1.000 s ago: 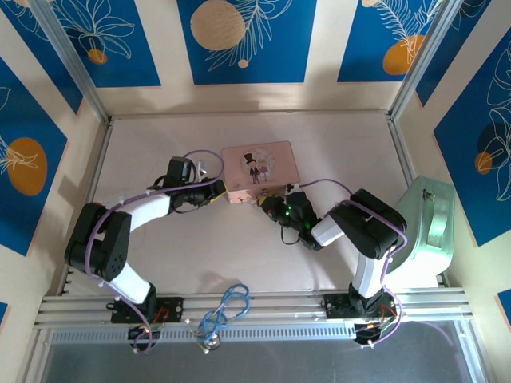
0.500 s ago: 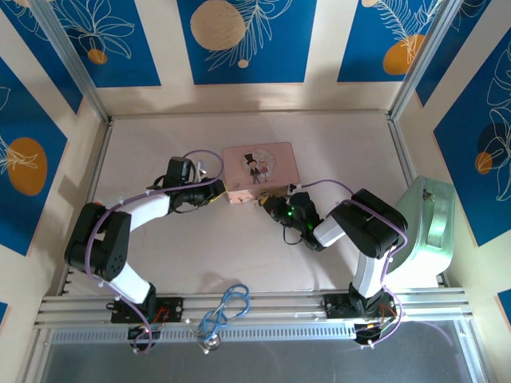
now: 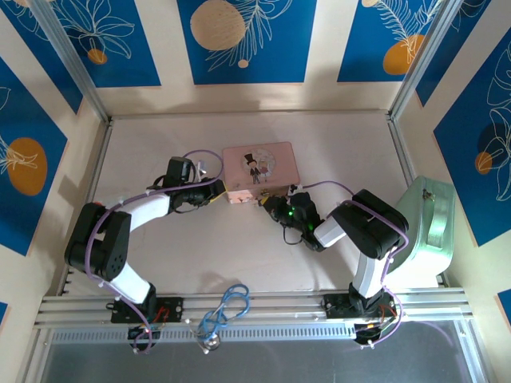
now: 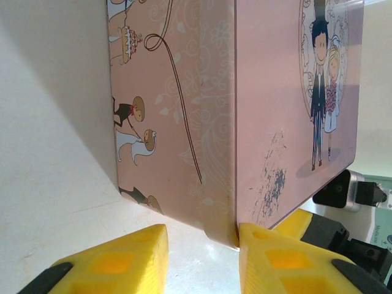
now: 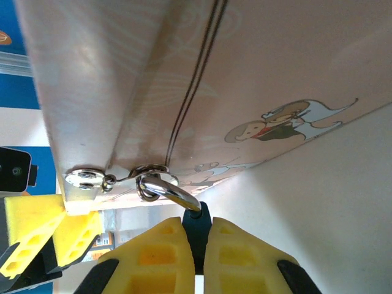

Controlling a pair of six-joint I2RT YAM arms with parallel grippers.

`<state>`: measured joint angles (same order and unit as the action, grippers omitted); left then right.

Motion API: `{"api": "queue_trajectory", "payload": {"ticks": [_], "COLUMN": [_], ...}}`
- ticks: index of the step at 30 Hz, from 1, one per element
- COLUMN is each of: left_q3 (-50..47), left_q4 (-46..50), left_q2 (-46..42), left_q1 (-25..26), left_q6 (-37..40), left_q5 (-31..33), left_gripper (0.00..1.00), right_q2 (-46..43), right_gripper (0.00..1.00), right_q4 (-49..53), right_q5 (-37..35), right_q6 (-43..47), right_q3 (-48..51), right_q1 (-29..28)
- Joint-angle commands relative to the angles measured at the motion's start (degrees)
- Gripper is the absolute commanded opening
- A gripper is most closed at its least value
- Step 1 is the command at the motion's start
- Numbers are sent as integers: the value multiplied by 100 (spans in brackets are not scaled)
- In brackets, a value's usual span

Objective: Unlock the padlock with the key

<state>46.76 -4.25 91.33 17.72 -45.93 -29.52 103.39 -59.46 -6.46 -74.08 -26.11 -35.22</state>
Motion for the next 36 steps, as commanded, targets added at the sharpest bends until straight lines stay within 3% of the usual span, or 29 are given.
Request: {"api": "queue_trajectory", "payload": {"ticks": [1,14,28,32,36], "left_q3": [-88,-80,256,457,665], "left_q4": [544,581,713,843,984], "left_q2": [129,91,223,239,258], "left_q1": [-154,-154,-172,-172,-172], "left_q6": [216,225,196,207,247], "left_q5": [340,324,333,328,346], "left_gripper": [33,32,32,32,32], "right_q2": [-237,-449,-3228,-3620,-3798], "right_gripper": [0,0,0,0,0], "right_q4": [-72,280,6275,7617,8208], "right_q5": [-385,-399,-217,-433,-153], "right_q6": [-241,-552,1234,1826,2224], "right_q3": [63,-8,-998,-1539,-1780], "right_q1": [70,42,-319,-645,-821]}}
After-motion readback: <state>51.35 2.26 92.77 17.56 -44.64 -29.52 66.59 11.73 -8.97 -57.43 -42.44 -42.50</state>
